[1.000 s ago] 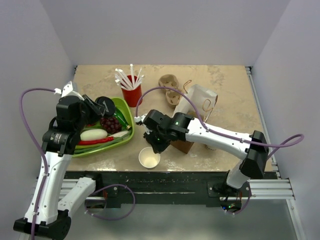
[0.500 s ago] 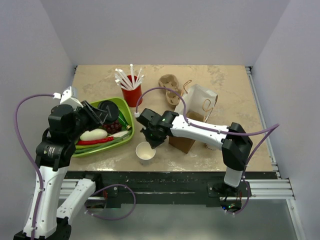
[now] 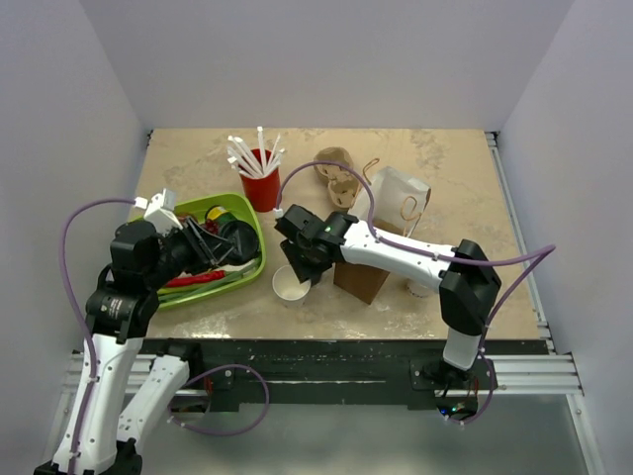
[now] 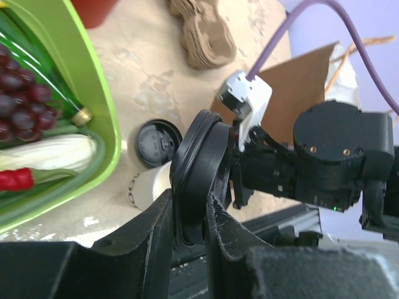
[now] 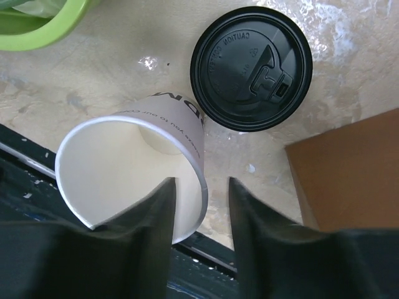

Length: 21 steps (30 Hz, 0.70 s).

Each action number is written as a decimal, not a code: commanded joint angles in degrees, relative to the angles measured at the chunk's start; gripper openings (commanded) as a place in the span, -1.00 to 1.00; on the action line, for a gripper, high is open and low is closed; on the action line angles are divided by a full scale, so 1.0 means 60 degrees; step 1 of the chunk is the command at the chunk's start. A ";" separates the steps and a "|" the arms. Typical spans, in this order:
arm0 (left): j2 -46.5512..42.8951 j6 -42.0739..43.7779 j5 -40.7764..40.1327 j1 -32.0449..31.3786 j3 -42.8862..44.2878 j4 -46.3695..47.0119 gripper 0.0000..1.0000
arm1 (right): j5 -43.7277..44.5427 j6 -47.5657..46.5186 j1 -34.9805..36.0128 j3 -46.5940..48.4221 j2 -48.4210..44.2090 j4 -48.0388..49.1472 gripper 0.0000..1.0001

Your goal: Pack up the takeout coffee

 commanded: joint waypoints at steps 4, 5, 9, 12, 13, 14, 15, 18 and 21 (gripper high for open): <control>-0.0164 -0.0389 0.1938 0.0078 -0.0895 0.1243 -0.71 | 0.0839 0.0014 0.0057 0.0796 -0.1545 -0.0010 0.04; -0.0149 -0.0404 0.2084 0.0078 -0.0999 0.1389 -0.71 | 0.0766 -0.0189 0.0057 0.0738 -0.1794 0.0193 0.06; 0.0274 -0.0507 0.3108 0.0078 -0.1511 0.2295 -0.71 | 0.0633 -0.1098 0.0028 0.0064 -0.3315 0.0766 0.28; 0.0875 -0.0551 0.3959 0.0078 -0.1906 0.2867 -0.72 | 0.1247 -0.1407 0.0042 -0.0025 -0.4020 0.0606 0.38; 0.1123 -0.0551 0.4135 0.0078 -0.2010 0.3001 -0.70 | 0.1409 -0.1451 0.0056 0.0004 -0.4182 0.0576 0.41; 0.1256 -0.0507 0.4456 0.0078 -0.2098 0.3133 -0.69 | 0.1642 -0.1437 0.0042 -0.0039 -0.4314 0.0663 0.47; 0.1388 -0.0492 0.4618 0.0078 -0.2287 0.3351 -0.68 | 0.1746 -0.1451 0.0042 -0.0112 -0.4490 0.0824 0.56; 0.1857 -0.0405 0.4840 0.0063 -0.2625 0.3588 -0.67 | 0.1821 -0.1407 0.0027 -0.0726 -0.5149 0.1687 0.77; 0.2222 -0.0375 0.4883 0.0049 -0.2903 0.4009 -0.63 | 0.1544 -0.1378 0.0027 -0.1283 -0.5633 0.2493 0.92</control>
